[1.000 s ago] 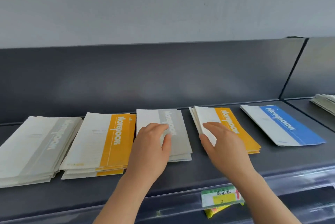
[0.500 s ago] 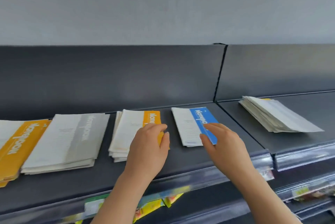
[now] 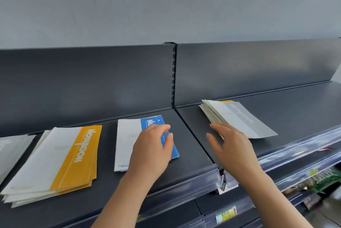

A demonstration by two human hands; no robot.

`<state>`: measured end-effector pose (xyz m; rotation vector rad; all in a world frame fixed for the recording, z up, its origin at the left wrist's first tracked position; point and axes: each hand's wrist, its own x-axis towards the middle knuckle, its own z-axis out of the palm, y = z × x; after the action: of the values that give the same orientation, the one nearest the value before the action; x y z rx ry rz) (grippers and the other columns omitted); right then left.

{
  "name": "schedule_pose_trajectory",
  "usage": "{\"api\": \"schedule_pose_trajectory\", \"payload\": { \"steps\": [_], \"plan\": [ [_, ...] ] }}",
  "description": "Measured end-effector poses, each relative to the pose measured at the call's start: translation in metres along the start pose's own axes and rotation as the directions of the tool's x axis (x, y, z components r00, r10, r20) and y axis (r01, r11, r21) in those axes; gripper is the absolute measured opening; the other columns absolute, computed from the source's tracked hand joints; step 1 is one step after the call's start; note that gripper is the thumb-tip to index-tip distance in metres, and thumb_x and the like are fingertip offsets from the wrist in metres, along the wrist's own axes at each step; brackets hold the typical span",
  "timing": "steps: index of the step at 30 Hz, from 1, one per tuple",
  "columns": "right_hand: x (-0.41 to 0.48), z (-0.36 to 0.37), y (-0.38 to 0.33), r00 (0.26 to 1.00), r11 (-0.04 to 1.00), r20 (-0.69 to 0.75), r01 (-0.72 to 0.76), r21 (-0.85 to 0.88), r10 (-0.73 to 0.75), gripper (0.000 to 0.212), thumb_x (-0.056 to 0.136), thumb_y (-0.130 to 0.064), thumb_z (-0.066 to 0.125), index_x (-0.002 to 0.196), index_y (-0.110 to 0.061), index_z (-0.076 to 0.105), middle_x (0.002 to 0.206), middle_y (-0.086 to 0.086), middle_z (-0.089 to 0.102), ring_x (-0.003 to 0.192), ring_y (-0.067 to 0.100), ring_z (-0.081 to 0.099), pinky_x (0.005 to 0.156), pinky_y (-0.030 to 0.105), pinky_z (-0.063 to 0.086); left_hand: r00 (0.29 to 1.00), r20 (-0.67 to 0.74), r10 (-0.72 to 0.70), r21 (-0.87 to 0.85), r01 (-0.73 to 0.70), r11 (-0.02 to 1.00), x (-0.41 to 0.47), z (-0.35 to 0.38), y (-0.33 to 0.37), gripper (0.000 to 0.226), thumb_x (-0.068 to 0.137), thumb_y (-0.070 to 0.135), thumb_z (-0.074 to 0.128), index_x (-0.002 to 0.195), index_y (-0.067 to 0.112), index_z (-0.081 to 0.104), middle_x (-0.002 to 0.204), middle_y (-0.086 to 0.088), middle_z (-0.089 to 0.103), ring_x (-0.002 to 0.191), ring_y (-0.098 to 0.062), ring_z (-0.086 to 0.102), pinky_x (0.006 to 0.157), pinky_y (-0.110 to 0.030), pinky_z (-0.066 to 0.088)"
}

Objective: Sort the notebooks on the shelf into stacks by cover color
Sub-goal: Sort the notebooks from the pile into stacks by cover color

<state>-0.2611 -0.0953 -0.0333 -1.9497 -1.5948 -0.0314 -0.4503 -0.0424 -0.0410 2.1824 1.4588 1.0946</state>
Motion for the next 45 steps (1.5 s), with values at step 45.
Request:
{"api": "schedule_pose_trajectory", "payload": {
  "steps": [45],
  "plan": [
    [0.114, -0.013, 0.208, 0.945, 0.953, 0.212, 0.202, 0.224, -0.25, 0.026, 0.092, -0.005, 0.039, 0.099, -0.004, 0.064, 0.104, 0.007, 0.065, 0.103, 0.024, 0.053, 0.078, 0.019, 0.042, 0.789, 0.016, -0.614, -0.465, 0.55, 0.694, 0.062, 0.169, 0.134, 0.03, 0.08, 0.013, 0.071, 0.091, 0.028, 0.048, 0.088, 0.015, 0.065, 0.08, -0.005, 0.064, 0.062, -0.027, 0.054]
  ]
}}
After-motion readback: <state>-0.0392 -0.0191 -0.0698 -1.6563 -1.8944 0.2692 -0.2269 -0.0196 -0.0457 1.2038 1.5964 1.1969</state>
